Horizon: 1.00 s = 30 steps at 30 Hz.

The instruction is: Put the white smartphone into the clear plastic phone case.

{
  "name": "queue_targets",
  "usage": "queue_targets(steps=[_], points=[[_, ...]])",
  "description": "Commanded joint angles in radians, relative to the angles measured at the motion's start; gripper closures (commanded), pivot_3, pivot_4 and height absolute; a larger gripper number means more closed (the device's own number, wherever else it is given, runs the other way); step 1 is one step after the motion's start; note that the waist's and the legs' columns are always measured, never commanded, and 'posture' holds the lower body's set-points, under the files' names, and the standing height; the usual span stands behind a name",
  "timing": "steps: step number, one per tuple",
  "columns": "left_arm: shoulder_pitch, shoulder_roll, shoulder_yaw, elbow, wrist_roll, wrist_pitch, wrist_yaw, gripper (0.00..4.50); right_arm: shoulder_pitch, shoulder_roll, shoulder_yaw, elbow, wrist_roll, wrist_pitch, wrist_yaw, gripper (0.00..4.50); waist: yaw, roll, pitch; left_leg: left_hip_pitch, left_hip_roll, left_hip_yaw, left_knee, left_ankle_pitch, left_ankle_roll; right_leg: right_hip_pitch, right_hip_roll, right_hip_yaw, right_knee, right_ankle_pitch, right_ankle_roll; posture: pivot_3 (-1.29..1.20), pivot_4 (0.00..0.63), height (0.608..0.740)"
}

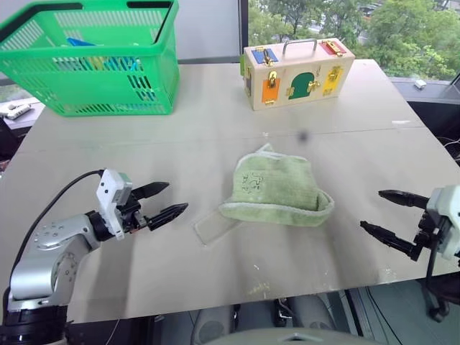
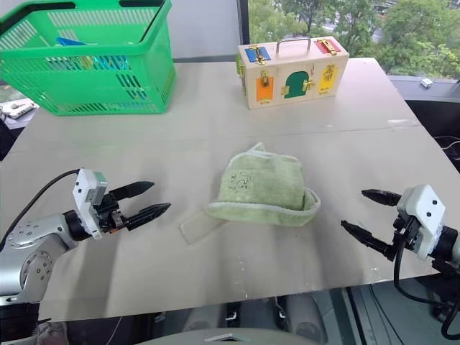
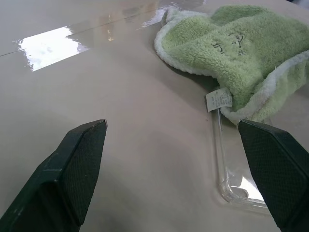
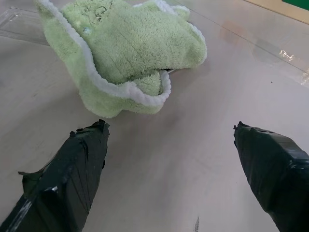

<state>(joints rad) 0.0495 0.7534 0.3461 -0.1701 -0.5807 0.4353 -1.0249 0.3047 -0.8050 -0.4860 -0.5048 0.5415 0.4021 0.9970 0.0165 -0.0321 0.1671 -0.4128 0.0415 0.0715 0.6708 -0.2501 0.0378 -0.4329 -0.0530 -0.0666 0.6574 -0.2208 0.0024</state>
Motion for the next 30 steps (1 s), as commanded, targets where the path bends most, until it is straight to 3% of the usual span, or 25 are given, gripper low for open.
queue_targets(steps=[1,5,11,22,25,30], points=[[-0.037,0.019,-0.001,-0.042,-0.013,-0.01,-0.014,0.03,0.049,0.041,-0.054,-0.047,0.011,-0.057,-0.005,0.0,0.003,0.0,0.0,0.0,0.0,0.0,0.0,0.0,0.0,0.0,0.0,0.0,0.0,0.0,0.0,0.0,0.15,0.74],[-0.184,0.007,-0.127,-0.097,-0.026,0.026,-0.038,0.03,0.095,0.12,-0.04,-0.103,-0.018,-0.174,-0.019,0.0,0.025,0.002,0.001,-0.002,-0.001,-0.002,0.0,0.0,0.0,0.0,0.002,-0.003,-0.001,0.0,0.0,0.0,0.15,0.74],[-0.368,0.001,-0.353,-0.121,0.084,0.125,0.019,0.03,0.092,0.117,-0.005,-0.218,0.025,-0.107,-0.077,0.0,0.012,0.002,0.001,0.002,-0.001,0.001,0.002,0.0,0.0,0.001,0.005,0.002,0.001,0.0,0.0,0.0,0.15,0.74],[-0.726,-0.229,-0.761,0.214,0.424,0.033,0.05,0.03,0.164,0.123,0.018,-0.37,-0.012,-0.066,-0.18,0.0,0.022,0.002,0.001,-0.001,-0.003,-0.001,0.002,0.0,0.0,0.001,0.008,0.001,0.001,0.002,0.004,0.0,0.15,0.74],[-0.764,-0.257,-0.817,0.273,0.471,-0.004,0.0,0.8,0.186,0.136,0.022,-0.395,-0.02,-0.065,-0.207,0.0,0.019,0.002,0.001,-0.001,-0.003,-0.001,0.003,0.0,0.0,0.001,0.007,0.001,0.001,0.002,0.004,0.0,0.15,0.74],[-0.772,-0.29,-0.777,0.319,0.469,-0.048,-0.008,3.14,0.215,0.145,0.023,-0.429,-0.024,-0.062,-0.232,0.0,0.014,0.002,0.001,-0.001,-0.002,-0.002,0.003,0.0,0.0,0.001,0.008,0.001,0.002,0.002,0.004,0.0,0.15,0.74]])
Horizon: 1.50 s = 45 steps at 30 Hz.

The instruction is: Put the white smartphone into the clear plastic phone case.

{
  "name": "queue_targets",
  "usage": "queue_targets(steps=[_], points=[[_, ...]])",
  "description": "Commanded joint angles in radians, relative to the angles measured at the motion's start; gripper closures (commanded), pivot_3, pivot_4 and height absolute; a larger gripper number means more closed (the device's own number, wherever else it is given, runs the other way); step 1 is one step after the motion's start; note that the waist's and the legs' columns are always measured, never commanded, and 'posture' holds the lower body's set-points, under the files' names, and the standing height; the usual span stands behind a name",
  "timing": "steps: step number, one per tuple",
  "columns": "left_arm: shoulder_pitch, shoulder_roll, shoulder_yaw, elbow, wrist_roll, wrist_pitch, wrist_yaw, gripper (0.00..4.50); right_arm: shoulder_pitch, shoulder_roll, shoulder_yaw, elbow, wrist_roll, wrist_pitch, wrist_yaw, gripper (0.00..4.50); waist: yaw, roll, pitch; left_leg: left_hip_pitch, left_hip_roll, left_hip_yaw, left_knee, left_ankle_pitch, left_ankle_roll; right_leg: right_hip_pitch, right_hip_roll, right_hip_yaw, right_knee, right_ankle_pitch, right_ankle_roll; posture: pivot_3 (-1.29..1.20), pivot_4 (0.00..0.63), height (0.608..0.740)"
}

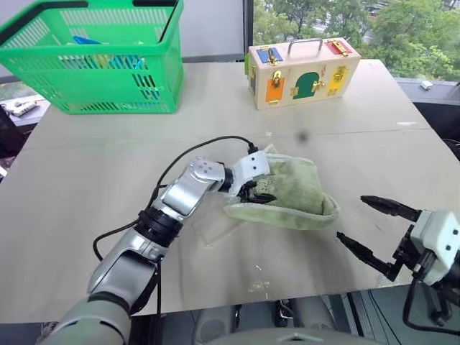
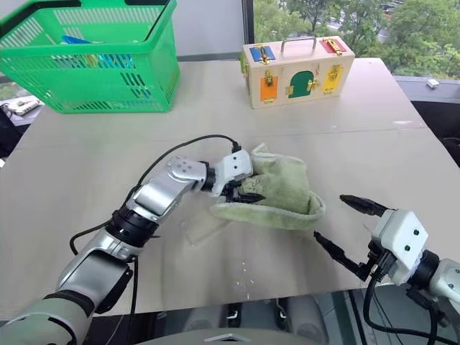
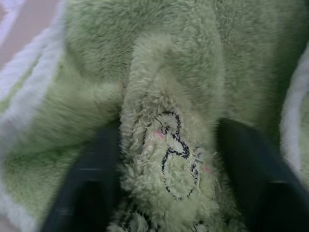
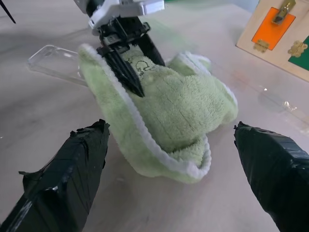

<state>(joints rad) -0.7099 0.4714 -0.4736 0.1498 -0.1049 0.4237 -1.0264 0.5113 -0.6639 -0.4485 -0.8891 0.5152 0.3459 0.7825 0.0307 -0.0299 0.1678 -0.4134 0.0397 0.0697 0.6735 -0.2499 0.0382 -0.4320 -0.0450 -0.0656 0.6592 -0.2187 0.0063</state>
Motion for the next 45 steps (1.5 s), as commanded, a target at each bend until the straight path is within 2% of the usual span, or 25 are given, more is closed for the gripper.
queue_targets(steps=[1,2,4,6,8,11,14,18,22,26,29,30,32,33,36,38,40,45], points=[[-0.006,-0.004,0.06,-0.002,-0.013,-0.05,-0.01,3.65,0.011,0.005,-0.013,-0.049,0.001,-0.006,-0.023,0.0,0.0,0.0,0.0,0.0,0.0,0.0,0.0,0.0,0.0,0.0,0.0,0.0,0.0,0.0,0.0,0.0,0.15,0.74],[0.005,-0.001,0.088,-0.007,-0.028,-0.073,-0.008,4.22,0.009,0.006,-0.008,-0.05,-0.001,-0.006,-0.029,0.0,-0.001,0.0,0.0,0.0,0.0,0.0,0.001,0.0,0.0,0.0,0.0,0.0,0.001,0.0,0.0,0.0,0.15,0.74],[0.029,-0.005,0.186,-0.036,-0.096,-0.08,0.009,4.47,-0.002,0.005,0.006,-0.048,-0.004,-0.004,-0.039,0.0,-0.005,0.0,0.0,0.0,0.0,0.0,0.001,0.0,0.0,0.0,0.0,0.0,0.001,0.0,0.0,0.0,0.15,0.74],[0.054,-0.011,0.318,-0.091,-0.199,-0.087,0.02,4.47,-0.016,0.003,0.016,-0.045,0.0,-0.003,-0.046,0.0,-0.013,0.0,0.0,0.0,0.001,0.0,0.002,0.0,0.0,0.0,0.0,0.0,0.001,0.0,0.0,0.0,0.15,0.74],[0.076,0.007,0.461,-0.151,-0.301,-0.018,0.058,4.47,-0.035,0.0,0.027,-0.038,0.007,-0.001,-0.05,0.0,-0.017,0.0,0.0,-0.001,0.001,-0.001,0.002,0.0,0.0,0.0,-0.001,0.0,0.002,0.0,0.0,0.0,0.15,0.74],[0.142,0.12,0.66,-0.229,-0.419,0.153,0.107,4.47,-0.093,-0.012,0.069,-0.003,0.015,0.0,-0.041,0.0,-0.031,0.0,0.0,0.0,0.003,0.0,0.002,0.0,0.0,0.0,-0.002,0.001,0.002,0.0,0.0,0.0,0.15,0.74],[0.206,0.2,0.747,-0.252,-0.457,0.227,0.132,4.47,-0.135,-0.021,0.1,0.024,0.021,-0.001,-0.029,0.0,-0.032,0.0,0.0,0.001,0.003,0.0,0.002,0.0,0.0,0.0,-0.001,0.001,0.003,0.0,0.0,0.0,0.15,0.74],[0.319,0.308,0.883,-0.115,-0.386,0.196,0.203,4.47,-0.226,-0.047,0.153,0.082,0.036,-0.004,0.01,0.0,-0.022,0.0,0.0,0.002,0.002,0.0,0.003,0.0,0.0,0.001,-0.001,0.0,0.003,0.0,0.0,0.0,0.15,0.74],[0.402,0.371,0.836,-0.023,-0.249,0.099,0.268,4.47,-0.282,-0.066,0.183,0.12,0.044,-0.012,0.044,0.0,-0.012,-0.001,0.0,0.001,0.001,0.0,0.003,0.0,0.0,0.001,-0.002,0.0,0.002,-0.002,-0.004,0.0,0.15,0.74],[0.42,0.345,0.84,0.017,-0.178,0.026,0.367,4.47,-0.321,-0.071,0.21,0.141,0.043,-0.013,0.058,0.0,0.008,-0.001,0.0,0.0,0.001,0.0,0.003,0.0,0.0,0.001,-0.006,-0.001,0.001,-0.002,-0.004,0.0,0.15,0.74],[0.426,0.329,0.886,-0.025,-0.252,0.062,0.343,3.55,-0.327,-0.072,0.216,0.14,0.042,-0.012,0.061,0.0,0.008,-0.002,0.0,-0.001,0.002,0.0,0.003,0.0,0.0,0.001,-0.007,-0.001,0.001,-0.002,-0.004,0.0,0.15,0.74],[0.421,0.321,0.915,-0.063,-0.317,0.098,0.315,3.03,-0.326,-0.073,0.216,0.137,0.044,-0.01,0.062,0.0,0.007,-0.002,0.0,-0.001,0.002,0.0,0.003,0.0,0.0,0.0,-0.007,-0.001,0.001,-0.002,-0.004,0.0,0.15,0.74],[0.415,0.33,0.966,-0.187,-0.554,0.282,0.2,2.43,-0.32,-0.074,0.213,0.13,0.049,-0.006,0.063,0.0,0.005,-0.002,0.001,-0.001,0.002,0.0,0.003,0.0,0.0,0.0,-0.007,-0.001,0.002,-0.002,-0.004,0.0,0.15,0.74],[0.431,0.356,0.967,-0.245,-0.644,0.379,0.147,1.89,-0.316,-0.076,0.21,0.127,0.051,-0.005,0.065,0.0,0.005,-0.003,0.001,-0.001,0.002,0.0,0.003,0.0,0.0,0.0,-0.007,-0.002,0.002,-0.002,-0.004,0.0,0.15,0.74],[0.484,0.435,0.884,-0.41,-0.796,0.564,0.045,0.67,-0.301,-0.084,0.197,0.117,0.059,-0.003,0.069,0.0,-0.001,-0.002,0.001,-0.001,0.002,0.0,0.004,0.0,0.0,0.0,-0.007,-0.001,0.002,-0.002,-0.004,0.0,0.15,0.74],[0.489,0.448,0.826,-0.477,-0.816,0.593,0.044,0.67,-0.292,-0.088,0.19,0.11,0.064,-0.001,0.066,0.0,-0.003,0.001,0.001,0.0,0.001,0.0,0.004,0.0,0.0,0.001,-0.008,-0.001,0.002,-0.002,-0.004,0.0,0.15,0.74],[0.514,0.442,0.7,-0.562,-0.714,0.524,0.07,0.67,-0.273,-0.092,0.177,0.097,0.063,0.001,0.059,0.0,-0.004,0.002,0.001,0.001,0.001,0.0,0.004,0.0,0.0,0.001,-0.007,0.0,0.003,-0.002,-0.004,0.0,0.15,0.74],[0.572,0.436,0.494,-0.649,-0.544,0.445,0.139,0.67,-0.217,-0.092,0.139,0.052,0.068,0.01,0.039,0.0,-0.011,0.001,0.001,0.002,0.002,0.0,0.004,0.0,0.0,0.002,-0.005,0.0,0.003,-0.002,-0.004,0.0,0.15,0.74]])
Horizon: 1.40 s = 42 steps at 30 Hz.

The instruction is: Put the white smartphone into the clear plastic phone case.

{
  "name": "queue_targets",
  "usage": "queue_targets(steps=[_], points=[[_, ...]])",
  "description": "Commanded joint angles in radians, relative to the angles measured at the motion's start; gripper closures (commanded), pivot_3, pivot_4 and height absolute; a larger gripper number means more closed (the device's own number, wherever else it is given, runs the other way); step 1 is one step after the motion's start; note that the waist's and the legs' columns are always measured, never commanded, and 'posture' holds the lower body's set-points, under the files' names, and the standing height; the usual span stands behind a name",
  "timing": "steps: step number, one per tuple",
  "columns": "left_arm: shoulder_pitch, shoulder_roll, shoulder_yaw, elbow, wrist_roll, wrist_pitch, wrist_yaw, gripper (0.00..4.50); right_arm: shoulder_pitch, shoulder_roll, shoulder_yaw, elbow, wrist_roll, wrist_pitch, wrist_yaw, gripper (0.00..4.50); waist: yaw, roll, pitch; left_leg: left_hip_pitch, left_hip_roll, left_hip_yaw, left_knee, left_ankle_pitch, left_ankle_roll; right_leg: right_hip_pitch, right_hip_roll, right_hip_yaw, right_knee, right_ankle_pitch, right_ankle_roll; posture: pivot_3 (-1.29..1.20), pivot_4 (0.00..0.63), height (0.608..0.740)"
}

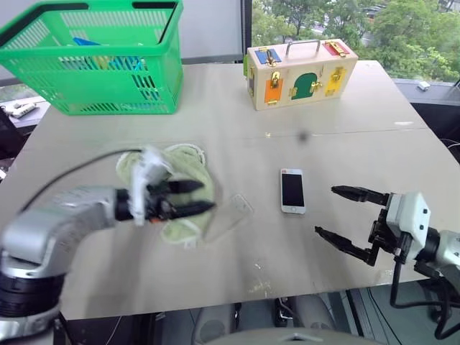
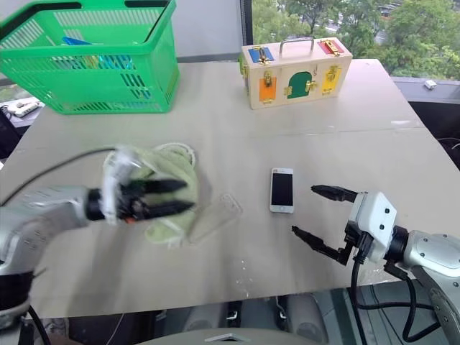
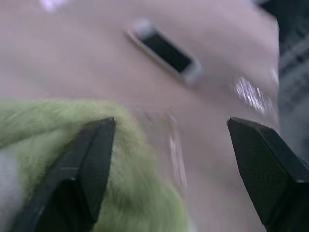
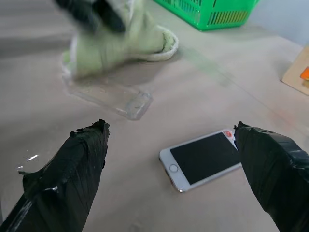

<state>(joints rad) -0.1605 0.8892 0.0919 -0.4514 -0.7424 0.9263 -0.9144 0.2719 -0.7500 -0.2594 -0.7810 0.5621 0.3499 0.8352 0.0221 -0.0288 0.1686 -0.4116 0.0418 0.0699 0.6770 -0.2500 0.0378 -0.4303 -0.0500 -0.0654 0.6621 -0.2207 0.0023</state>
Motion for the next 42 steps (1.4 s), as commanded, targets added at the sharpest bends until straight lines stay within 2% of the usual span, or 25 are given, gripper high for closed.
queue_targets(steps=[1,3,6,9,12,17,19,23,27,30,33,36,40,41,42], points=[[0.037,0.022,-0.097,-0.047,0.122,-0.068,0.033,0.67,0.036,-0.005,-0.059,-0.065,0.021,0.006,-0.017,0.0,-0.004,0.0,0.0,0.0,0.0,0.0,0.0,0.0,0.0,0.0,0.0,0.0,0.0,0.0,0.0,0.0,0.15,0.74],[0.056,0.013,-0.114,-0.025,0.175,-0.137,0.038,0.67,0.057,-0.002,-0.07,-0.079,0.018,0.007,-0.024,0.0,-0.007,0.0,0.0,0.0,0.0,0.0,0.0,0.0,0.0,-0.001,0.001,0.001,0.0,0.0,0.0,0.0,0.15,0.74],[-0.008,-0.092,-0.045,0.115,0.239,-0.251,0.147,0.67,0.088,0.006,-0.082,-0.098,0.016,0.006,-0.035,0.0,-0.002,0.001,0.0,0.0,0.0,0.0,0.0,0.0,0.0,-0.001,0.0,0.0,0.0,0.0,0.0,0.0,0.15,0.74],[-0.072,-0.136,0.013,0.246,0.277,-0.296,0.209,0.67,0.101,0.011,-0.077,-0.105,0.009,0.003,-0.041,0.0,0.005,0.0,0.0,0.0,0.0,-0.001,0.0,0.0,0.0,0.0,0.001,-0.001,0.0,0.0,0.0,0.0,0.15,0.74],[-0.069,-0.116,0.025,0.304,0.307,-0.3,0.203,0.67,0.102,0.012,-0.073,-0.102,0.007,0.001,-0.042,0.0,-0.003,0.0,0.0,-0.001,0.0,0.0,0.0,0.0,0.0,-0.001,0.001,0.0,-0.001,0.0,0.0,0.0,0.15,0.74],[-0.076,-0.076,0.011,0.489,0.482,-0.38,0.303,0.67,0.088,0.01,-0.061,-0.089,0.004,-0.001,-0.037,0.0,-0.007,-0.001,0.0,-0.001,0.0,0.001,0.0,0.0,0.0,-0.001,0.002,0.001,-0.002,0.0,0.0,0.0,0.15,0.74],[-0.098,-0.066,0.037,0.579,0.506,-0.434,0.318,1.18,0.081,0.01,-0.052,-0.082,0.001,-0.002,-0.034,0.0,-0.007,0.0,0.0,-0.001,0.0,0.001,0.0,0.0,0.0,-0.001,0.001,0.001,-0.001,0.0,0.0,0.0,0.15,0.74],[-0.14,-0.04,0.095,0.721,0.487,-0.516,0.274,2.59,0.056,0.008,-0.032,-0.06,-0.004,-0.006,-0.025,0.0,-0.012,-0.001,-0.001,0.003,0.004,0.002,0.0,0.0,0.0,0.0,0.001,0.0,0.0,0.0,-0.001,0.0,0.15,0.74],[-0.261,-0.004,0.191,0.952,0.47,-0.57,0.316,4.48,0.027,0.009,-0.01,-0.039,-0.009,-0.011,-0.022,0.0,-0.008,-0.001,0.0,0.004,0.005,0.003,-0.001,0.0,0.0,0.0,0.002,-0.001,0.0,0.001,-0.001,0.0,0.15,0.74],[-0.327,0.029,0.234,1.06,0.464,-0.589,0.316,4.48,0.02,0.01,-0.003,-0.035,-0.011,-0.013,-0.02,0.0,-0.007,-0.002,-0.001,-0.001,0.005,0.002,-0.001,0.0,0.0,-0.003,0.002,-0.003,-0.001,0.001,-0.001,0.0,0.15,0.74],[-0.293,0.036,0.284,0.983,0.325,-0.493,0.105,4.48,0.017,0.01,0.001,-0.03,-0.013,-0.016,-0.019,0.0,-0.006,-0.002,-0.001,-0.003,0.002,0.002,-0.001,-0.001,0.0,-0.003,0.001,-0.003,-0.002,0.003,0.003,0.0,0.15,0.74],[-0.202,0.037,0.341,0.786,0.16,-0.322,-0.027,3.45,0.022,0.01,-0.001,-0.028,-0.014,-0.022,-0.015,0.0,-0.008,-0.003,-0.001,-0.003,-0.001,0.004,-0.001,-0.002,0.002,-0.003,-0.004,-0.003,-0.003,0.002,0.004,0.0,0.15,0.74],[-0.054,0.059,0.363,0.421,-0.145,0.046,-0.121,1.55,0.031,0.011,-0.003,-0.031,-0.012,-0.027,-0.013,0.0,-0.007,-0.005,0.0,-0.003,-0.001,0.002,0.0,-0.002,0.002,-0.002,-0.007,-0.003,-0.003,0.002,0.004,0.0,0.15,0.74],[-0.03,0.065,0.363,0.365,-0.186,0.091,-0.13,1.04,0.032,0.011,-0.003,-0.03,-0.012,-0.028,-0.012,0.0,-0.007,-0.005,0.0,-0.003,-0.001,0.002,0.0,-0.002,0.002,-0.002,-0.007,-0.003,-0.003,0.0,0.001,0.0,0.15,0.74],[-0.012,0.067,0.363,0.323,-0.211,0.118,-0.13,0.73,0.032,0.01,-0.003,-0.029,-0.012,-0.029,-0.011,0.0,-0.008,-0.004,0.0,-0.002,-0.001,0.002,0.0,-0.002,0.002,-0.002,-0.007,-0.003,-0.003,0.0,0.001,0.0,0.15,0.74]])
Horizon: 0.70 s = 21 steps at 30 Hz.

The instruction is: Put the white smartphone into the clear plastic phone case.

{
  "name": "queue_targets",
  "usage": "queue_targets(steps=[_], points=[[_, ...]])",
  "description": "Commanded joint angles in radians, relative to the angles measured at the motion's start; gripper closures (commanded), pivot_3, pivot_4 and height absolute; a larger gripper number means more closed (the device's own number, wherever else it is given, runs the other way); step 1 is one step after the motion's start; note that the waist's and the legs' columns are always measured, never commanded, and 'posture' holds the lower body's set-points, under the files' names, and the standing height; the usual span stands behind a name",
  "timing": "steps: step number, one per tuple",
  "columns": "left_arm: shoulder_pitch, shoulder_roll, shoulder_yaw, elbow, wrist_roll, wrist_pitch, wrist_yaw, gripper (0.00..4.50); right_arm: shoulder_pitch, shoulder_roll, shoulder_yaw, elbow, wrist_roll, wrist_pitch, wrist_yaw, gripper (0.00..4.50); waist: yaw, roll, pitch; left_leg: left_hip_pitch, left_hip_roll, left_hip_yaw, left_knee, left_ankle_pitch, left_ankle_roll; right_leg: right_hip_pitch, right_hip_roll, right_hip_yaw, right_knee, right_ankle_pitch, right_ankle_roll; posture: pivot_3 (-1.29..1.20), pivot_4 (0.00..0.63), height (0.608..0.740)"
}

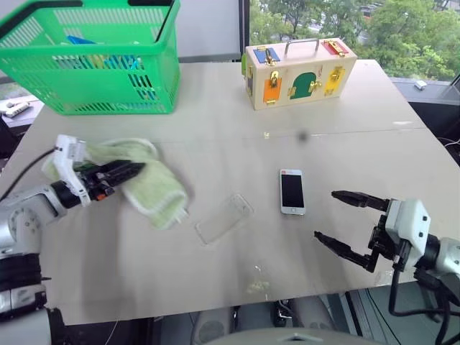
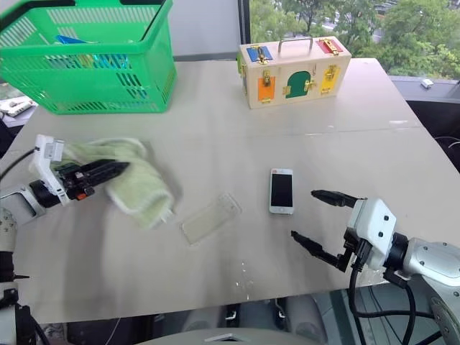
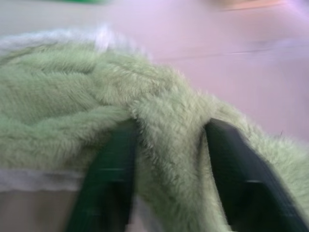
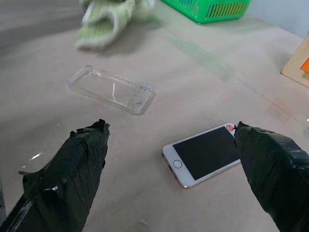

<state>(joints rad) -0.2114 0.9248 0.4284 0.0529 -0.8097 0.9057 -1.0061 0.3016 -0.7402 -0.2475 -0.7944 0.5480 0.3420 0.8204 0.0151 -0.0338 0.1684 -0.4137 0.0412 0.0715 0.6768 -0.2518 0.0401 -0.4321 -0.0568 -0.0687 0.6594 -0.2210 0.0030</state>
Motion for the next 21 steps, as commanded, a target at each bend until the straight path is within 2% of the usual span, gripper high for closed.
queue_targets(steps=[1,3,5,9,13,16,19,21], points=[[0.075,0.035,-0.004,-0.256,-0.12,0.111,-0.042,0.15,0.002,0.0,-0.016,-0.017,0.004,-0.02,0.003,0.0,-0.001,0.002,0.001,0.001,0.0,0.0,0.0,0.0,0.0,0.0,0.0,0.0,0.001,0.0,0.0,0.0,0.15,0.74],[0.09,0.0,-0.041,-0.357,-0.095,0.071,0.007,0.15,0.002,-0.001,-0.019,-0.019,0.006,-0.019,0.003,0.0,-0.001,0.004,0.001,0.002,0.0,0.0,0.0,0.0,0.0,0.0,0.001,0.0,0.002,0.0,0.0,0.0,0.15,0.74],[0.051,-0.05,-0.083,-0.336,-0.003,0.002,0.112,0.15,0.009,-0.001,-0.022,-0.028,0.007,-0.016,-0.001,0.0,0.001,0.006,0.001,0.003,0.0,0.0,0.0,0.0,-0.001,0.001,0.001,0.001,0.003,0.0,-0.001,0.0,0.15,0.74],[0.084,-0.005,-0.217,-0.232,0.267,-0.238,0.111,0.15,0.02,-0.004,-0.029,-0.038,0.01,-0.011,-0.004,0.0,0.001,0.006,0.001,0.005,0.0,-0.001,0.0,0.001,-0.001,0.003,0.004,0.001,0.003,0.0,-0.001,0.0,0.15,0.74],[0.108,0.022,-0.297,-0.136,0.43,-0.42,0.094,0.15,0.03,-0.006,-0.039,-0.035,0.009,-0.014,-0.002,0.0,0.0,0.006,0.001,0.002,0.0,0.002,-0.001,0.001,-0.001,0.0,0.004,0.003,0.001,0.0,-0.001,0.0,0.15,0.74],[0.094,0.014,-0.334,-0.06,0.517,-0.467,0.134,0.95,0.025,0.0,-0.023,-0.042,0.002,-0.011,-0.015,0.0,0.004,0.006,0.001,0.0,0.0,0.001,-0.001,0.001,-0.001,-0.001,0.004,0.002,0.0,0.0,-0.001,0.0,0.15,0.74],[0.082,-0.002,-0.325,-0.02,0.539,-0.494,0.148,2.41,0.022,0.0,-0.023,-0.044,0.005,-0.01,-0.019,0.0,0.003,0.006,0.0,0.001,0.0,0.001,-0.001,0.001,-0.001,-0.001,0.003,0.002,0.0,0.0,-0.001,0.0,0.15,0.74],[0.042,-0.02,-0.277,0.059,0.544,-0.521,0.197,3.26,0.026,-0.003,-0.027,-0.041,0.007,-0.012,-0.015,0.0,0.002,0.006,0.0,0.002,0.001,0.001,-0.001,0.001,-0.001,-0.001,0.003,0.002,0.001,0.0,-0.001,0.0,0.15,0.74]])
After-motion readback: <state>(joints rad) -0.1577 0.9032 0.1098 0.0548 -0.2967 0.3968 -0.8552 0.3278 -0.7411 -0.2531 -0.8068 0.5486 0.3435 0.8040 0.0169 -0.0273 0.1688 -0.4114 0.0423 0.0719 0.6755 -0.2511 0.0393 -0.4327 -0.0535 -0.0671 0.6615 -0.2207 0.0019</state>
